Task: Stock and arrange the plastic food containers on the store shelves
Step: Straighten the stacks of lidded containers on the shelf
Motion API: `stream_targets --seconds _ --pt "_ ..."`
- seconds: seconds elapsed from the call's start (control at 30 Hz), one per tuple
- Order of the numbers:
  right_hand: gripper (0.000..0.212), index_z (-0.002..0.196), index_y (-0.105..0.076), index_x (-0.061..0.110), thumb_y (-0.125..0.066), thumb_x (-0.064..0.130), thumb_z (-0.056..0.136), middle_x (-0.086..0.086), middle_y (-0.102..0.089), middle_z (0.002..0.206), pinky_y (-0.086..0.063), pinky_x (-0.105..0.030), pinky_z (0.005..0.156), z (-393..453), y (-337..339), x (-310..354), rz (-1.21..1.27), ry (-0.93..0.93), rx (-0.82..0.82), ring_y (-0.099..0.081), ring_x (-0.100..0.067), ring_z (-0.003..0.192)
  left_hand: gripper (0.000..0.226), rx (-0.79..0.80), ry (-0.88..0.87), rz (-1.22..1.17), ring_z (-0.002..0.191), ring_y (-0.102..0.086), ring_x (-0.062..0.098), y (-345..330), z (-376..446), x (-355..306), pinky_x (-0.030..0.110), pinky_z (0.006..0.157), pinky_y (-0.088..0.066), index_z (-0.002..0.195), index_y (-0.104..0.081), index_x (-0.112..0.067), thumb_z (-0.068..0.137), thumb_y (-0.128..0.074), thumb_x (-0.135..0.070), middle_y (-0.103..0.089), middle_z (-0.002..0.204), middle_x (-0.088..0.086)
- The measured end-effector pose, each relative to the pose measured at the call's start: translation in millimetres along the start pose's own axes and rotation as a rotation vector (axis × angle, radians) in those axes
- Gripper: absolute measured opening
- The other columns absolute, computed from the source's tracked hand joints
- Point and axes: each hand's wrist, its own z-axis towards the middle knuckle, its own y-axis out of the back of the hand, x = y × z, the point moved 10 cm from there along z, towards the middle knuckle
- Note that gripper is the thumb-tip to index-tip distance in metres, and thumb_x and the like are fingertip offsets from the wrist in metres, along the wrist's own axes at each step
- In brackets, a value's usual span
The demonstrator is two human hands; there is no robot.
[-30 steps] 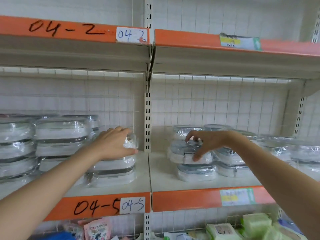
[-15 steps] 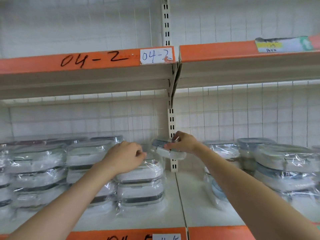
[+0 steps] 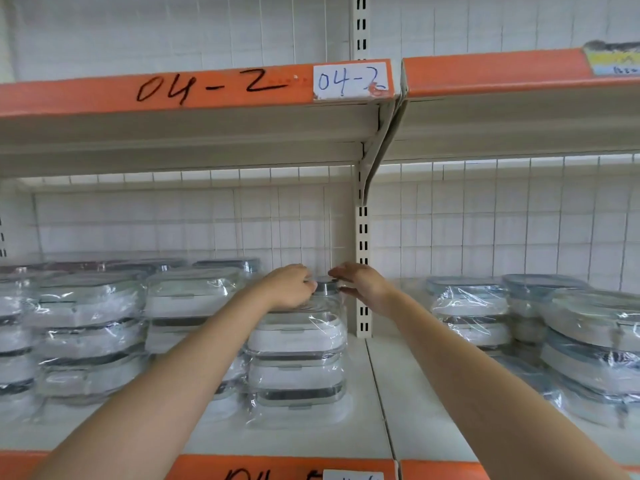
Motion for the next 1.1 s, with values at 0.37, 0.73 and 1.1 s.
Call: stream_targets --seconds 0.37,0.73,1.1 --pt "0.037 0.116 -0.063 0.015 -0.038 0.001 0.093 -0.003 -0.056 0.130 -0.038 -0.023 0.095 -35 105 29 -0.632 0.046 -0.138 -0.049 -0.017 0.118 0.032 0.057 0.040 0.092 0.121 -0.042 0.032 -7 8 3 0.035 0.095 -0.033 0.094 -0.060 -0.015 0.101 -0.033 -0.030 -0.051 0.113 0.010" --pt "0.041 0.134 -0.048 0.020 -0.036 0.008 0.097 -0.006 -0.054 0.132 -0.041 -0.030 0.092 -81 179 -15 -1.228 -0.180 -0.056 -0.052 -0.026 0.113 0.032 0.113 0.161 0.063 0.111 -0.046 0.027 -13 21 7 0.034 0.099 -0.037 0.128 -0.047 -0.029 0.096 -0.042 -0.028 -0.044 0.129 0.013" --pt "0.039 0.123 -0.058 0.016 -0.053 0.004 0.086 -0.004 -0.057 0.126 -0.035 -0.023 0.093 -109 176 25 -1.192 0.097 -0.048 -0.049 -0.018 0.115 0.033 -0.040 -0.004 0.175 0.103 -0.054 0.030 -3 34 -92 0.034 0.087 -0.042 0.100 -0.061 -0.008 0.091 -0.049 -0.037 -0.057 0.113 0.020"
